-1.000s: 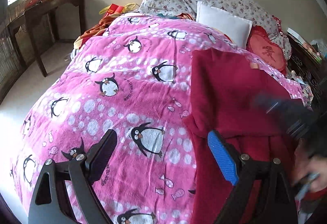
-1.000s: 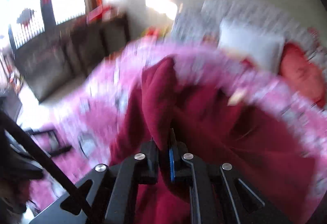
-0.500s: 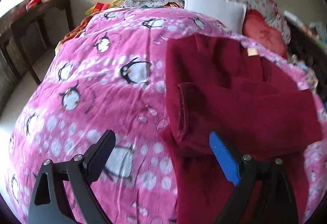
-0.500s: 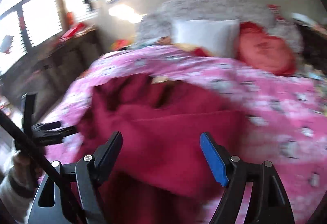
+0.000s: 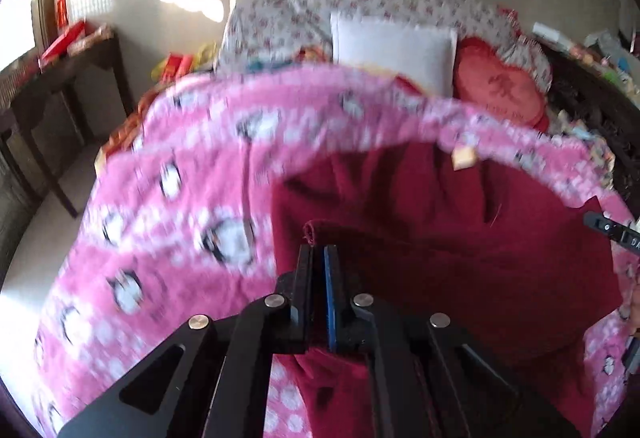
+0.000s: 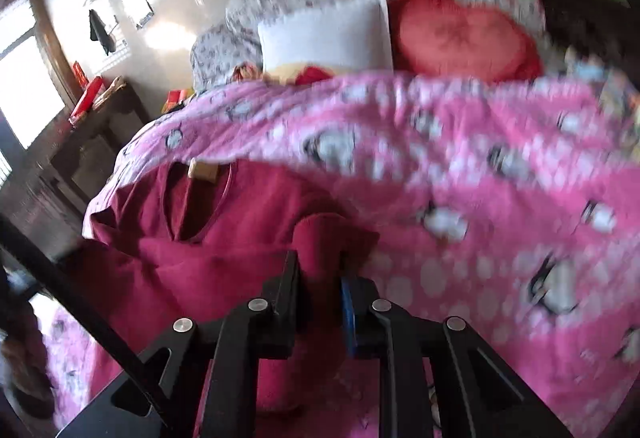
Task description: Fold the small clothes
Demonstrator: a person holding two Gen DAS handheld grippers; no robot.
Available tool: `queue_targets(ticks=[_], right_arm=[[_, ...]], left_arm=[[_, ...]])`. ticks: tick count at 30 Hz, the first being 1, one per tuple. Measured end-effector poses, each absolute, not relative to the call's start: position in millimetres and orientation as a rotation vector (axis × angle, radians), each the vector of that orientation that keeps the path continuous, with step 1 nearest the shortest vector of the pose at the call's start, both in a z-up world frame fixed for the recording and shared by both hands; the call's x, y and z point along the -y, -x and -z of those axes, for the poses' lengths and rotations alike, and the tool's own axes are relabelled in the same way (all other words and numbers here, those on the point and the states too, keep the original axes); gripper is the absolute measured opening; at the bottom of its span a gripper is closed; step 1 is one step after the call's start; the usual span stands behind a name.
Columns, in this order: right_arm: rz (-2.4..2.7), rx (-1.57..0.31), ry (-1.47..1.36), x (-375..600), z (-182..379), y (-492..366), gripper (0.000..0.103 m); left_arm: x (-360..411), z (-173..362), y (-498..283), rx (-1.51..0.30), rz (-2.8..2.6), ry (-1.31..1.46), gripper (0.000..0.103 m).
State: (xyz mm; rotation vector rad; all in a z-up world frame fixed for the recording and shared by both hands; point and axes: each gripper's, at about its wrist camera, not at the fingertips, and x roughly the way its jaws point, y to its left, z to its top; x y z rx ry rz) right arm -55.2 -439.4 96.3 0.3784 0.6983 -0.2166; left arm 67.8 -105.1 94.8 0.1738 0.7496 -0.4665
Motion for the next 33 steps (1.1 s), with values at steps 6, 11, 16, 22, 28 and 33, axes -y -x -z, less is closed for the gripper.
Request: queue_targets(ticks=[6,11,16,22,28,33], right_arm=[[0.218,-0.551,-0.288,421,-130,51,0.014],[0.272,-0.690,-0.280,428,-80,13,0.029],[0.280,-0.630,-0.341,429,-101,52,0.053],[0.151,-0.723,-0.076,355,-98,74,0.014],[0.264,-0.807,-0.098,388,-54,67,0.001],[0.235,-0.694,-0.127,384,-101,81,0.006]], left_arm=[[82,-102,-81,-0.686,0.391,-0.133,0.005],[94,-36,-102,-0.859,0.336,-0.170,0.006],[89,-34,-102,-0.852,0.341,-0.157,0.008],[99,-28,-100,-0.850,0.304,-0.196,0.008],[108,-25,-96,-0.852,0.289,-0.249,0.011],[92,-48,-82,-0.810,0.292,-0.189,0.043]])
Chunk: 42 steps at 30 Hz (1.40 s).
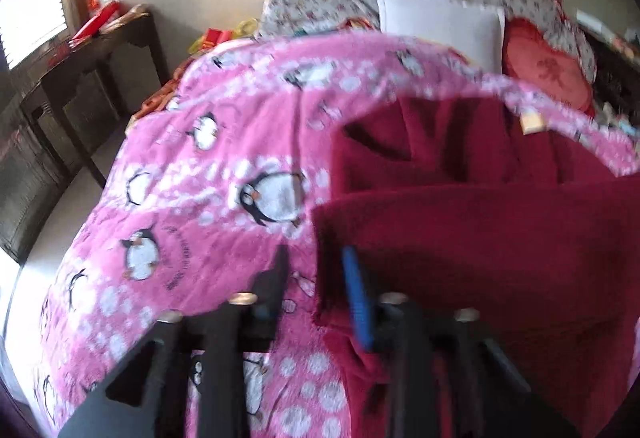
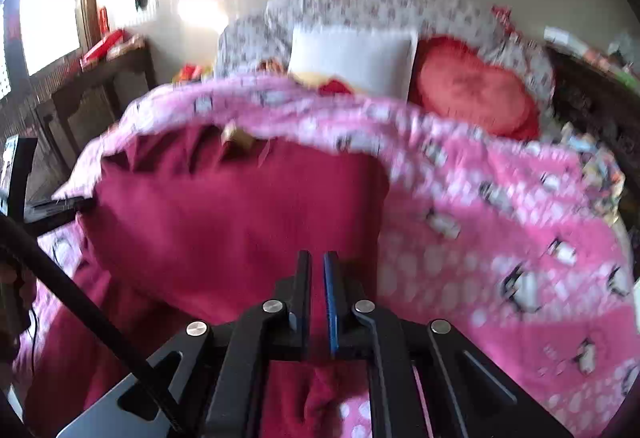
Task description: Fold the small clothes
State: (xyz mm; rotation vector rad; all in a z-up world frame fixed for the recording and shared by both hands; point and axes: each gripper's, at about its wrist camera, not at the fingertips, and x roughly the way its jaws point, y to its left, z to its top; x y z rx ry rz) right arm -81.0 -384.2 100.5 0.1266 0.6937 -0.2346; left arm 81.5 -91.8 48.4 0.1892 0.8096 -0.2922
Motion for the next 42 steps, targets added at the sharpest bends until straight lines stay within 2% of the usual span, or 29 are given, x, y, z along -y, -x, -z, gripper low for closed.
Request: queue_targets(ticks=[1,2,6,8,10,13,14,16,17,18,19,27,31,35,36,37,38,39,40,41,42], right_arm=[[0.227,-0.687,-0.130,382,-104,79,0.006],[0.210,-0.694,-0.146,381,-104,77,0.006],[0.152,-0.765,-0.164,370,-85,73,0.006],[0.220,-0.863,-0.063,360,-55,66,0.006],[0.239,-0.881,-0.060,363,-34,61,0.006],[0.206,-0.850,-0.133,369,-48,73,0.006],[0.183,-0.831,-0.177,371,-59,84,0.010],[0.151,-0.811,-0.230,373,-75,109,0.032],[0.132,-0.807,-0.248,373,-82,121,0.055],[0.108,-0.800,-0.266,371,-87,136,0.068],[0.083,-0.799,-0.288,370,-91,154,0.068],[-0.019,-0.903,-0.496,354,-56,259,0.068],[-0.050,-0.914,-0.553,338,-26,277,0.068],[0.011,-0.877,-0.541,338,-14,255,0.070],[0.009,-0.850,-0.555,339,-14,251,0.066],[0.001,-0.838,-0.556,338,-14,248,0.054],[-0.010,-0.849,-0.550,335,-12,245,0.012],[-0.007,-0.850,-0.541,332,-11,244,0.009],[-0.002,-0.840,-0.519,330,-13,245,0.009],[0.005,-0.831,-0.483,326,-17,247,0.008],[0.016,-0.820,-0.464,324,-22,251,0.008]], left_arm=[[90,-53,-77,-0.783,0.292,-0.180,0.054],[91,-55,-75,-0.771,0.292,-0.181,0.055],[105,-42,-73,-0.784,0.308,-0.238,0.055],[115,-24,-79,-0.822,0.294,-0.277,0.055],[118,-12,-83,-0.829,0.285,-0.285,0.056],[108,-23,-74,-0.836,0.306,-0.269,0.057],[103,-29,-70,-0.853,0.327,-0.255,0.060],[91,-39,-58,-0.864,0.363,-0.234,0.069],[80,-46,-46,-0.857,0.390,-0.227,0.076],[75,-49,-39,-0.854,0.400,-0.229,0.079],[67,-52,-28,-0.855,0.414,-0.235,0.083],[4,-25,44,-1.100,0.533,-0.183,0.085],[0,1,64,-1.149,0.519,-0.190,0.085],[16,0,53,-1.093,0.491,-0.107,0.085],[20,0,50,-1.099,0.497,-0.093,0.085],[26,3,47,-1.110,0.503,-0.086,0.085],[34,8,47,-1.111,0.489,-0.121,0.084],[38,9,49,-1.099,0.482,-0.151,0.081],[42,8,53,-1.072,0.494,-0.183,0.058],[43,4,59,-1.061,0.546,-0.193,0.021],[42,1,63,-1.075,0.580,-0.187,0.007]])
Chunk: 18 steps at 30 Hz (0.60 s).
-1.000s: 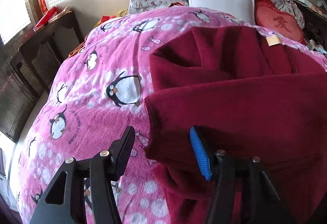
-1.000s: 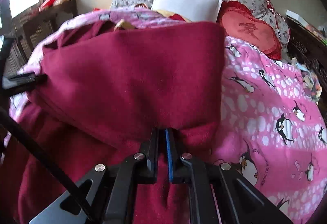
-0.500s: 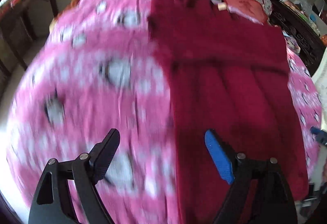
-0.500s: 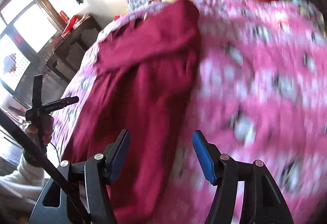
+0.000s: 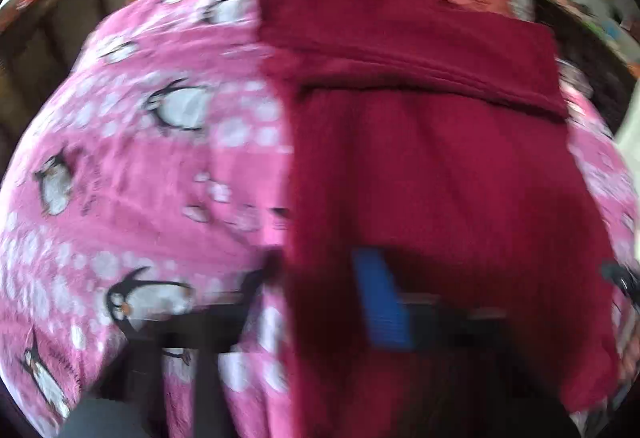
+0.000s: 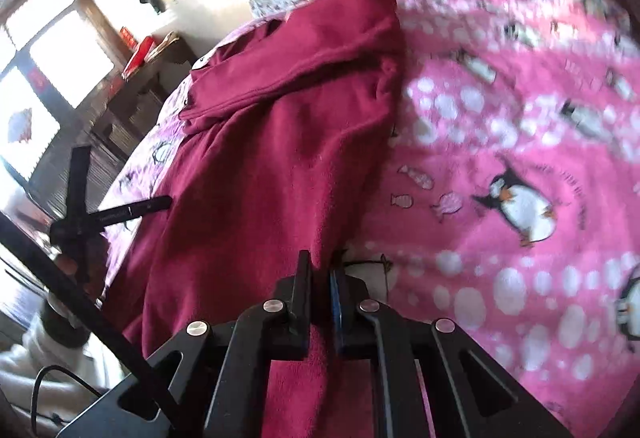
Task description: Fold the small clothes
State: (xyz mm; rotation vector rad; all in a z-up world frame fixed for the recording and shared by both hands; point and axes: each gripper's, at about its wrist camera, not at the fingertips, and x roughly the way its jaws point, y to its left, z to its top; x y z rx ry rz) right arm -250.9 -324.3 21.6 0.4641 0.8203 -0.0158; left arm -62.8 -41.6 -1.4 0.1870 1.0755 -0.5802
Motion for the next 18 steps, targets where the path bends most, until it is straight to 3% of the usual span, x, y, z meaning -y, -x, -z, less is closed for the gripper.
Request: queue_targets(ticks=[5,10,13,14,15,17,18], right_arm=[[0.067,-0.750,-0.451,331,-48,273,0.007],[0.120,-0.843,-0.468,339,-17,264,0.008],[0.066,-0.811,-0.620,348,-14,279,0.026],[0.035,-0.813,-0.644,348,-15,285,0.049],[0.016,-0.810,-0.645,345,-18,294,0.064],[-0.003,-0.815,-0.630,337,-22,310,0.067],[-0.027,-0.821,-0.642,333,-22,317,0.067]], left_arm=[[23,-16,71,-1.043,0.575,-0.213,0.007],[7,-1,62,-1.098,0.559,-0.153,0.007],[2,-5,72,-1.115,0.567,-0.129,0.013],[-1,-6,76,-1.132,0.570,-0.124,0.026],[-4,-7,81,-1.139,0.577,-0.126,0.032],[-13,-9,96,-1.131,0.580,-0.141,0.050],[-18,-9,103,-1.130,0.578,-0.147,0.053]])
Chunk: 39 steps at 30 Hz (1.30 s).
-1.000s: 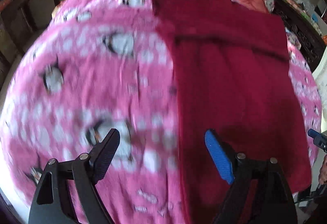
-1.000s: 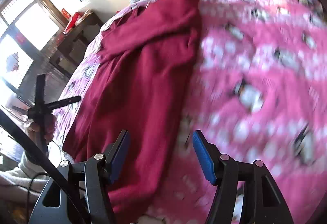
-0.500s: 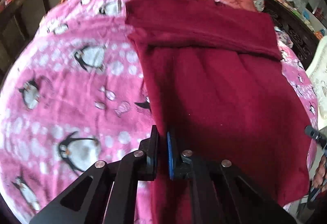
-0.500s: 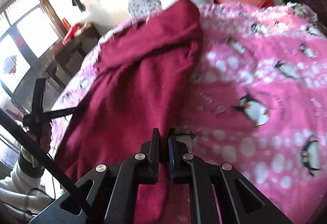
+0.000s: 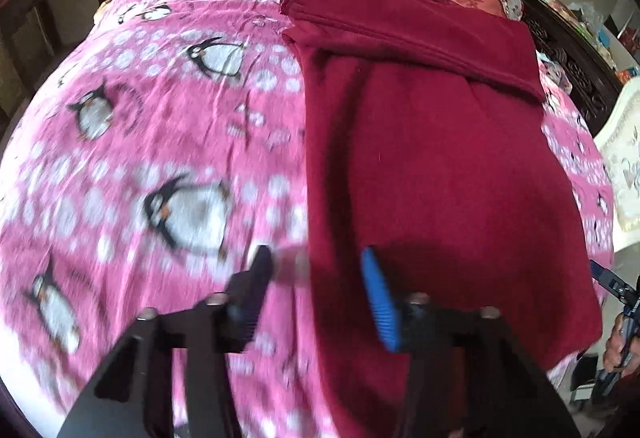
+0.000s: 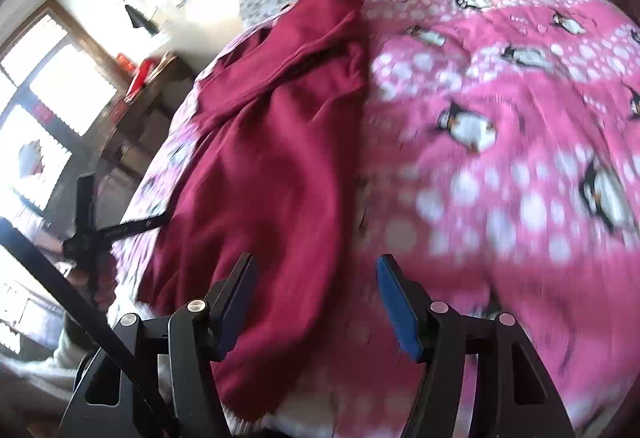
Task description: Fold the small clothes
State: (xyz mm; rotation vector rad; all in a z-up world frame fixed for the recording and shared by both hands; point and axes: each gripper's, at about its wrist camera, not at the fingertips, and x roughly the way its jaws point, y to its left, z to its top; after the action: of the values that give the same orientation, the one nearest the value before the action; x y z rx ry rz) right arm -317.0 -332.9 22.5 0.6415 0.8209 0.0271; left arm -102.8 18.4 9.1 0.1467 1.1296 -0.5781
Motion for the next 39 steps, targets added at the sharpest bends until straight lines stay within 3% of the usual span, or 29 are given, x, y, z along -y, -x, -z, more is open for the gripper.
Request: queue_targets(ticks=[5,10,13,14,15,16,17,19,29,39], right_arm=[[-0.129,-0.846,-0.733,311,-11,339,0.067],[-0.181,-0.815,-0.758,299,-11,347,0.067],[-0.194,-0.816,-0.743,293,-7,343,0.047],[-0.188,-0.815,-0.735,291,-5,342,0.035],[-0.182,-0.813,-0.736,292,-3,341,0.017],[-0.173,-0.814,-0.738,293,-2,340,0.012],[-0.174,-0.804,-0.742,294,-3,341,0.012],[-0.184,-0.775,-0.715,295,-14,347,0.011],[-0.274,-0.526,-0.705,324,-85,334,0.011],[-0.245,-0.422,-0.632,370,-159,196,0.011]], left_arm=[[-34,-6,135,-1.164,0.613,-0.118,0.073],[-28,4,163,-1.152,0.608,-0.200,0.079],[-22,9,174,-1.128,0.615,-0.231,0.085],[-20,10,177,-1.112,0.606,-0.252,0.085],[-18,11,176,-1.103,0.603,-0.267,0.082],[-17,9,179,-1.090,0.622,-0.286,0.064],[-17,5,182,-1.091,0.662,-0.287,0.033],[-16,-2,183,-1.098,0.693,-0.286,0.008],[-43,-75,135,-1.005,0.781,-0.092,0.008],[16,-147,-2,-0.908,0.696,0.002,0.008]])
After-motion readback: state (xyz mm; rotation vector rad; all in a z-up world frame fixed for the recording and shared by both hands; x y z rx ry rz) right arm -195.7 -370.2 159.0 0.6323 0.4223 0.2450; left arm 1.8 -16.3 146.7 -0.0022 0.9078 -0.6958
